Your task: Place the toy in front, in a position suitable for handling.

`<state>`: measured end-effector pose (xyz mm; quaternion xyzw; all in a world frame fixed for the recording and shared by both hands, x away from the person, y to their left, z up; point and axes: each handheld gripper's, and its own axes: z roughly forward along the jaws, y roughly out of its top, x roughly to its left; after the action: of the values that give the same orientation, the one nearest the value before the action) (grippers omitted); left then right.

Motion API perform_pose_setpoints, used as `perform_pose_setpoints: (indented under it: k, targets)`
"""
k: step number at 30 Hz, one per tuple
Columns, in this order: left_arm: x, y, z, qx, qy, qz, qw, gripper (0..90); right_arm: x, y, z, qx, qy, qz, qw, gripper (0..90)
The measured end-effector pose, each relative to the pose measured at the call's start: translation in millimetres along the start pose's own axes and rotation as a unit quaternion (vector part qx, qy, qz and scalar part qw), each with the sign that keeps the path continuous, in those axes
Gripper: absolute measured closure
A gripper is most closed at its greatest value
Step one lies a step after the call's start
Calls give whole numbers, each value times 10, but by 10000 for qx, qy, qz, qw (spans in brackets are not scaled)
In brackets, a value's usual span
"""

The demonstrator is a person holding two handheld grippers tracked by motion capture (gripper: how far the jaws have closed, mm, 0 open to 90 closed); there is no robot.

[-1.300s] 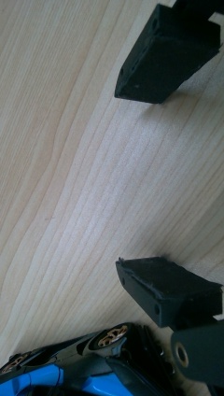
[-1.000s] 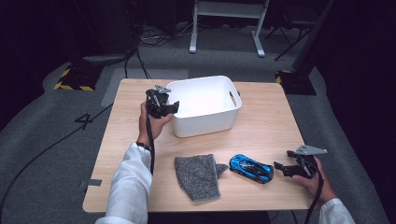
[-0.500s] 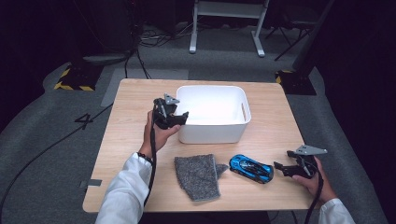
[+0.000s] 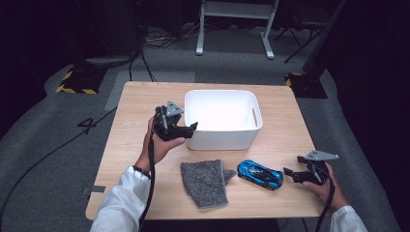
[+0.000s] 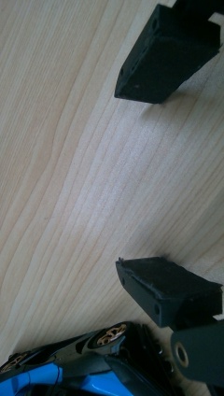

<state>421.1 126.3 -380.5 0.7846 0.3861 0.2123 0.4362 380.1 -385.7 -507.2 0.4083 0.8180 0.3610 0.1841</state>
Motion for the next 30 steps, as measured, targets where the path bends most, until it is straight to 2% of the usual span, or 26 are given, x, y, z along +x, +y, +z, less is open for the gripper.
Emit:
perform_pose_setpoints:
  k: [4, 6, 8, 11, 13, 14, 15, 17, 19, 20, 21, 22, 24, 25, 27, 30]
  targets:
    - [18, -67, -134, -38, -68, 112, 9999, 198, 1, 0, 0, 0, -3, 2, 10000, 147]
    - [3, -110, -179, -17, -28, 189, 9998, 193, 2, -2, -2, -1, -7, 2, 10000, 147]
    - [-20, -224, -247, 18, -142, 296, 9995, 187, 2, -3, -3, -1, -4, -3, 10000, 147]
    - [-93, -383, -286, 193, -144, 528, 9983, 181, 0, -11, -14, 1, 34, -48, 10000, 152]
    - [-154, -524, -289, 331, -265, 614, 9972, 180, 0, -21, -34, 30, 87, -90, 9999, 160]
    - [-154, -524, -289, 331, -265, 614, 9972, 178, 0, -21, -34, 30, 87, -90, 9999, 160]
    - [-199, -620, -284, 423, -303, 746, 9959, 174, 12, -37, -60, 36, 192, -204, 9996, 170]
    - [-270, -776, -269, 583, -474, 811, 9939, 175, 16, -44, -69, 42, 211, -238, 9995, 169]
    - [-343, -975, -242, 779, -643, 793, 9917, 172, 41, -65, -99, 71, 410, -431, 9982, 166]
    - [-343, -975, -242, 779, -643, 793, 9917, 170, 57, -69, -106, 88, 478, -477, 9977, 162]
    - [-374, -1040, -226, 889, -668, 818, 9904, 170, 57, -69, -106, 88, 478, -477, 9977, 162]
    - [-407, -1099, -212, 1005, -714, 908, 9882, 169, 75, -73, -113, 108, 549, -540, 9970, 159]
    - [-477, -1246, -164, 1209, -880, 963, 9841, 170, 136, -90, -138, 139, 740, -726, 9945, 156]
    - [-477, -1246, -164, 1209, -880, 963, 9841, 167, 136, -90, -138, 139, 740, -726, 9945, 156]
    - [-515, -1315, -129, 1342, -1020, 1015, 9805, 168, 168, -103, -149, 135, 787, -783, 9937, 152]
    - [-536, -1353, -92, 1450, -1053, 1095, 9777, 168, 223, -120, -167, 137, 893, -877, 9920, 152]
